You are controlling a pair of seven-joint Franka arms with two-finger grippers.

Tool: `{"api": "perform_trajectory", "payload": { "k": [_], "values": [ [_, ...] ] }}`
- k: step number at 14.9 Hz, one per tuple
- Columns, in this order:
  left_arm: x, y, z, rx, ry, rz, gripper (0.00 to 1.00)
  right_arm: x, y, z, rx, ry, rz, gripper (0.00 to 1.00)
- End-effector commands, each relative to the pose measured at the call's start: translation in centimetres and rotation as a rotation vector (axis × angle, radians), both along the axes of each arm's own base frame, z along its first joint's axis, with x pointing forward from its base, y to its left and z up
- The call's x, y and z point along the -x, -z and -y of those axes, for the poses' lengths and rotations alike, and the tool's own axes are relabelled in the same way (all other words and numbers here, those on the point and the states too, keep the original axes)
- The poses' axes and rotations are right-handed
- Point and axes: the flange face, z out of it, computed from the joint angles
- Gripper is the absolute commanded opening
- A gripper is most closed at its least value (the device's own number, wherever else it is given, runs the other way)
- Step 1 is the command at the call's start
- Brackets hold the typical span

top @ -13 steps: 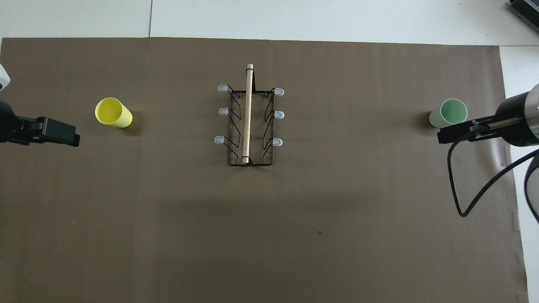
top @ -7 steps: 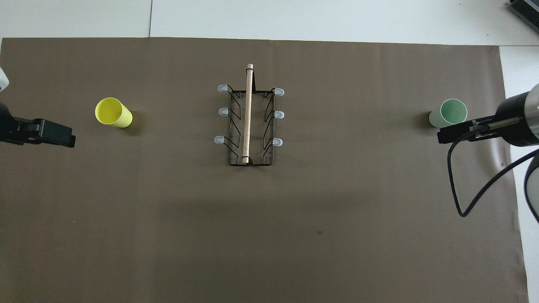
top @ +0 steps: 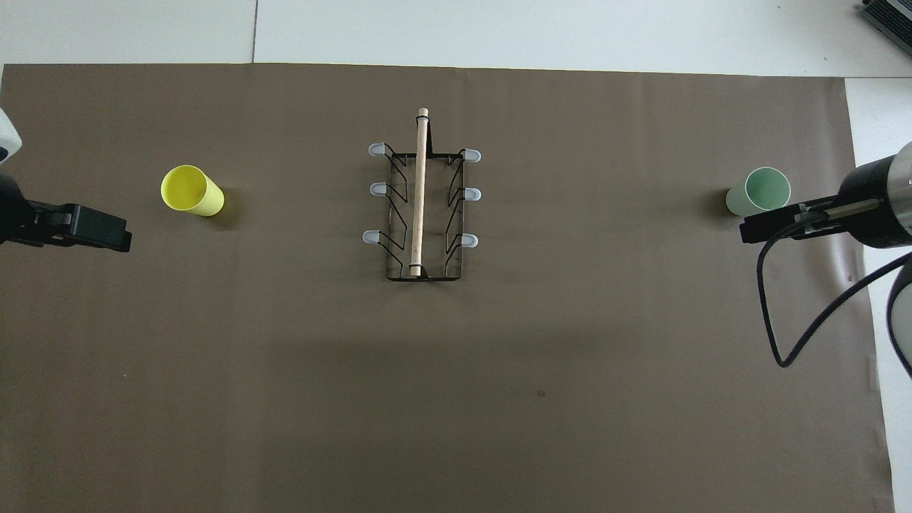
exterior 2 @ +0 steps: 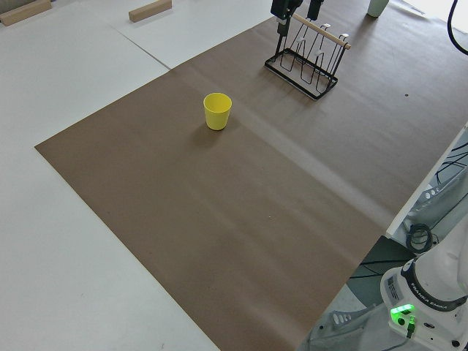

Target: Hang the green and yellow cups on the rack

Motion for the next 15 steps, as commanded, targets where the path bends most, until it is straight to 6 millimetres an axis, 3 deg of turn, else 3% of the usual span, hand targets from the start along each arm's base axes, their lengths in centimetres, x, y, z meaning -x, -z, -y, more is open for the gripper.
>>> {"api": "perform_trajectory", "payload": {
  "k": [1,3,5,9,11,12,15],
  "values": [
    [1.0,0.0,-2.2,0.029,-0.040,-0.018,1.00,-0.5,0.4,0.3,0.013,0.022,-0.005,1.00],
    [0.2,0.9,-4.3,0.051,-0.089,-0.045,1.00,-0.5,0.4,0.3,0.013,0.021,-0.002,1.00],
    [-2.4,3.6,-6.6,0.051,-0.130,-0.090,1.00,-0.7,0.6,0.3,0.013,0.015,0.007,1.00],
    [-10.2,7.4,-12.5,0.032,-0.290,-0.155,1.00,-1.6,1.9,0.4,0.016,0.015,0.044,1.00],
    [-11.7,10.7,-15.7,0.038,-0.371,-0.187,1.00,-2.1,2.2,0.8,0.074,-0.007,0.097,1.00],
    [-12.8,12.9,-16.8,0.036,-0.422,-0.208,1.00,-1.7,3.2,1.2,0.077,-0.014,0.079,1.00],
    [-15.9,18.3,-20.0,0.073,-0.568,-0.245,1.00,-1.3,3.2,0.9,0.093,-0.076,0.079,1.00]
  ]
}}
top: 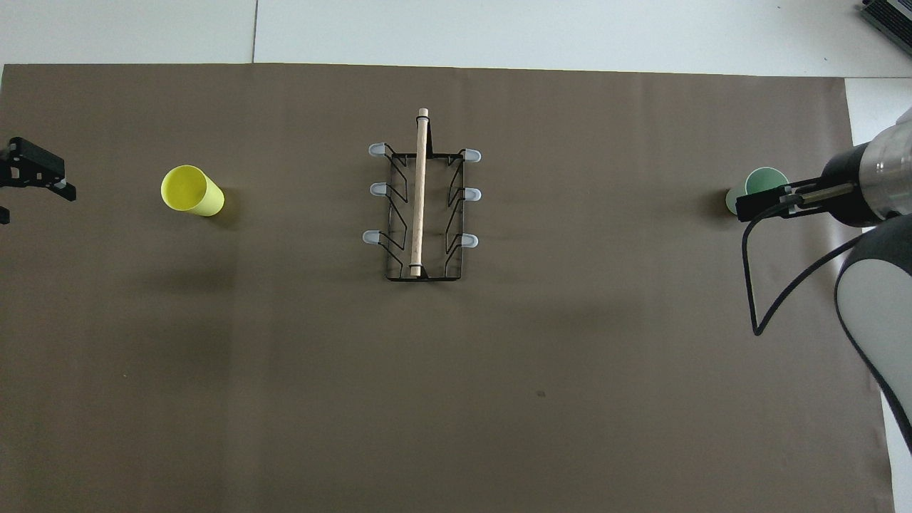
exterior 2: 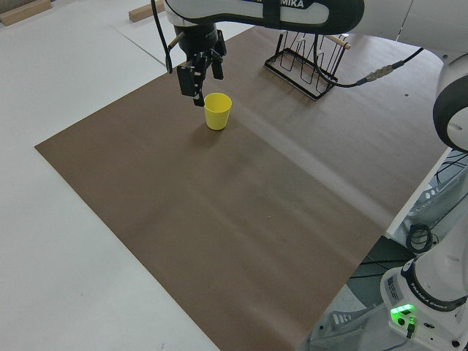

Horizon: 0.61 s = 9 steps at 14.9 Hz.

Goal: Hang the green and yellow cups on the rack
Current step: 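Move the left gripper to the yellow cup while the right gripper reaches the green cup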

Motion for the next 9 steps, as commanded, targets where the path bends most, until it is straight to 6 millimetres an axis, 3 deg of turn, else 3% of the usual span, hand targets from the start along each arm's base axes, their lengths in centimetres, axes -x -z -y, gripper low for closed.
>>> {"api": "perform_trajectory", "payload": {
  "k": [1,3,4,6,9],
  "values": [
    [-3.1,3.9,-2.2,0.047,-0.175,-0.024,1.00,0.9,0.0,0.0,0.052,-0.079,0.009,1.00],
    [-2.9,4.5,-5.3,0.161,-0.401,-0.011,1.00,1.5,0.0,-0.2,0.236,-0.350,-0.059,1.00],
    [-2.3,6.0,-6.7,0.226,-0.508,-0.038,1.00,1.8,0.3,0.3,0.249,-0.476,-0.105,1.00],
    [-1.5,7.2,-7.4,0.287,-0.744,-0.070,1.00,1.7,1.1,0.9,0.332,-0.614,-0.163,1.00],
    [1.3,9.7,-8.7,0.411,-1.109,-0.141,1.00,0.9,2.7,-0.5,0.455,-0.780,-0.198,1.00]
  ]
}}
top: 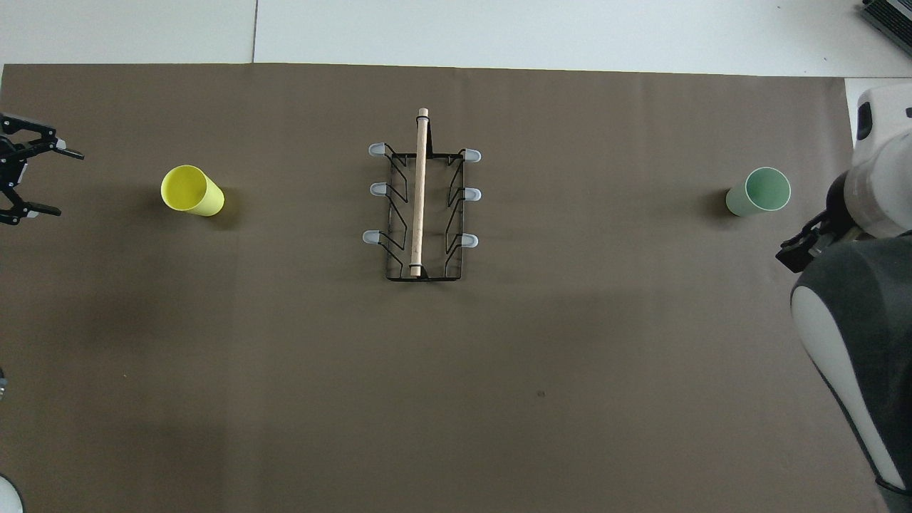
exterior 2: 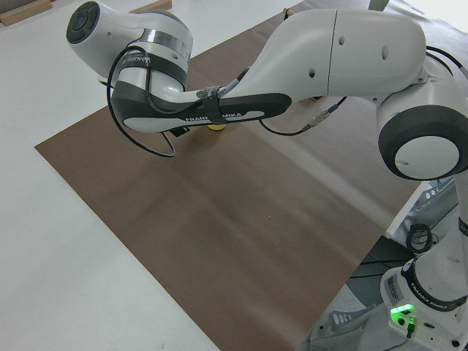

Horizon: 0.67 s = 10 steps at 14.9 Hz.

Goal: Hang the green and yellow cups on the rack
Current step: 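Move the left gripper to the yellow cup while the right gripper reaches the green cup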

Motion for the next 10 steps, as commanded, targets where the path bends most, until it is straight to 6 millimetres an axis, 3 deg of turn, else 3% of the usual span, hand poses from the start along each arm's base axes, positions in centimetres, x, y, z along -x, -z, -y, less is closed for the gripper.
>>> {"api": "perform_trajectory", "payload": {
  "k": [1,4,5,8,10],
  "values": [
    [3.9,1.3,-0.4,0.143,-0.324,-0.089,1.00,-0.4,2.1,-1.9,0.121,-0.151,-0.032,1.00],
    [9.4,3.6,-4.0,0.326,-0.556,-0.125,1.00,-3.0,8.0,-6.9,0.282,-0.285,-0.106,1.00],
    [10.8,4.7,-4.0,0.383,-0.613,-0.134,1.00,-3.5,10.1,-8.8,0.313,-0.319,-0.108,1.00],
    [14.5,8.7,-2.5,0.469,-0.797,-0.137,1.00,-4.4,15.0,-9.6,0.378,-0.386,-0.094,1.00],
    [16.5,10.5,-1.3,0.523,-0.844,-0.122,1.00,-4.0,16.3,-9.1,0.421,-0.441,-0.099,1.00]
  ]
}}
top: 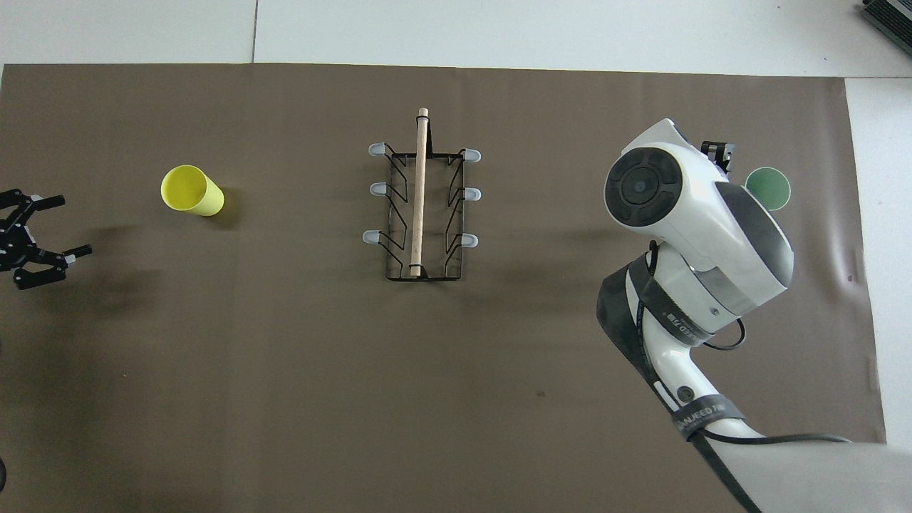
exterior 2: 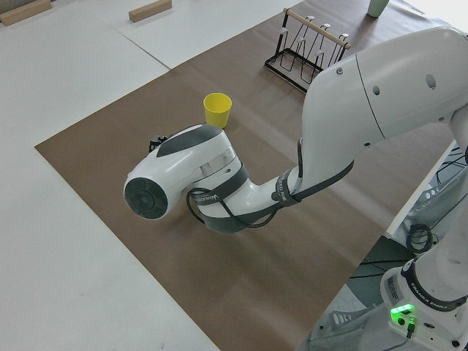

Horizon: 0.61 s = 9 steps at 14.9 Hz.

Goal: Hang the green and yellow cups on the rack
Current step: 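Move the left gripper to the yellow cup while the right gripper reaches the green cup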

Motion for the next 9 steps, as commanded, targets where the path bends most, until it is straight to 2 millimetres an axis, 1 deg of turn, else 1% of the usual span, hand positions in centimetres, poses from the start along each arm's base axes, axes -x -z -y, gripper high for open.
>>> {"api": "perform_trajectory", "payload": {
  "k": [1,3,4,6,7,8,9],
  "values": [
    [3.6,1.7,3.0,0.023,-0.095,0.021,1.00,0.7,0.7,1.6,0.057,-0.062,0.002,1.00],
    [3.4,2.7,5.2,0.018,-0.110,0.046,1.00,-0.1,1.1,3.5,0.117,-0.152,-0.036,1.00],
    [3.3,3.1,6.1,0.010,-0.115,0.063,1.00,-0.2,1.9,4.0,0.139,-0.180,-0.042,1.00],
    [2.5,3.7,8.1,-0.014,-0.124,0.073,1.00,-0.5,6.2,4.4,0.195,-0.211,-0.108,1.00],
    [1.9,3.4,9.0,0.005,-0.143,0.086,1.00,-0.6,8.0,4.6,0.211,-0.209,-0.141,1.00],
    [1.5,3.4,9.5,0.017,-0.157,0.093,1.00,-0.6,9.3,4.2,0.220,-0.217,-0.163,1.00],
    [1.5,3.6,9.8,0.013,-0.158,0.091,1.00,-0.7,10.5,3.9,0.225,-0.230,-0.178,1.00]
  ]
}}
